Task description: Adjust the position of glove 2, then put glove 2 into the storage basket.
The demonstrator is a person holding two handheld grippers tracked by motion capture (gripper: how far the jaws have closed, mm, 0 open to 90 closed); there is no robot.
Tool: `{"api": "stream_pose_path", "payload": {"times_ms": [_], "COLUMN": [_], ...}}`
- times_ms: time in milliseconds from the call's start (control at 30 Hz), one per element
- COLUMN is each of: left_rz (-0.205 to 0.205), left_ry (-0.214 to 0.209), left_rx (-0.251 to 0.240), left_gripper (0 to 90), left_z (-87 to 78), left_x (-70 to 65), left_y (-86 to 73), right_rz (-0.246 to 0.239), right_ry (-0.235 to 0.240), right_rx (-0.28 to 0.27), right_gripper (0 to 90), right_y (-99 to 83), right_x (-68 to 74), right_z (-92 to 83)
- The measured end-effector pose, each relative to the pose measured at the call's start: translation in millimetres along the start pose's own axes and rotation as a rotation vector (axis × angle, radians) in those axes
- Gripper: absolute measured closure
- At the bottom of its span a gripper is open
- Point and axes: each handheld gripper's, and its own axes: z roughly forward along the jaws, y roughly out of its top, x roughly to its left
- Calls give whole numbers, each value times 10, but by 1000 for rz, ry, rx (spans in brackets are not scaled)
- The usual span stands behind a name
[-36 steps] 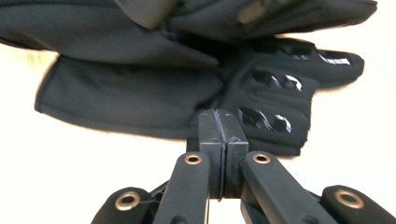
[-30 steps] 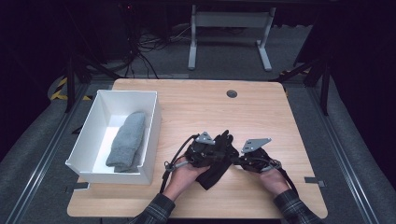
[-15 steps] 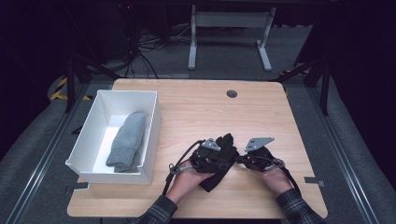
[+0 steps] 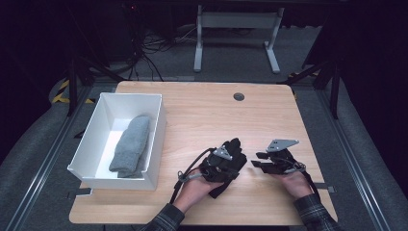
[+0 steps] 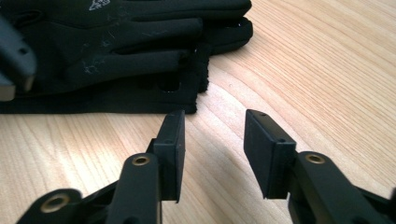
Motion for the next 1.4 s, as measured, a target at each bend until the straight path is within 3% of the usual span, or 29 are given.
{"api": "stream_pose_path", "payload": {"times_ms": [133, 433, 700, 933, 1067, 1267, 1400], "left_rz": [16, 21, -2, 13, 19, 29, 39], "left_ry": [37, 81, 102, 110, 141, 190, 208], "left_rx": [75, 130, 118, 83, 40, 25, 42], "left_gripper": [900, 900, 900, 890, 759, 444, 343], "left_z": [82, -17, -186, -295, -405, -476, -452], "left_x": [-15, 2, 98, 95, 127, 252, 315], "left_y": [-13, -80, -189, -144, -81, 5, 26], "right_rz": [0, 2, 17, 8, 9, 17, 21], "right_ry": [-8, -27, -40, -38, -33, -27, -30], "right_rx": [2, 21, 19, 31, 29, 15, 7], "right_gripper": [547, 405, 322, 297, 284, 253, 231], "right_y": [-1, -57, -127, -141, -149, -168, -175], "right_x": [9, 4, -18, 0, 0, -18, -22], "right_z": [13, 16, -15, 39, 51, 62, 70]}}
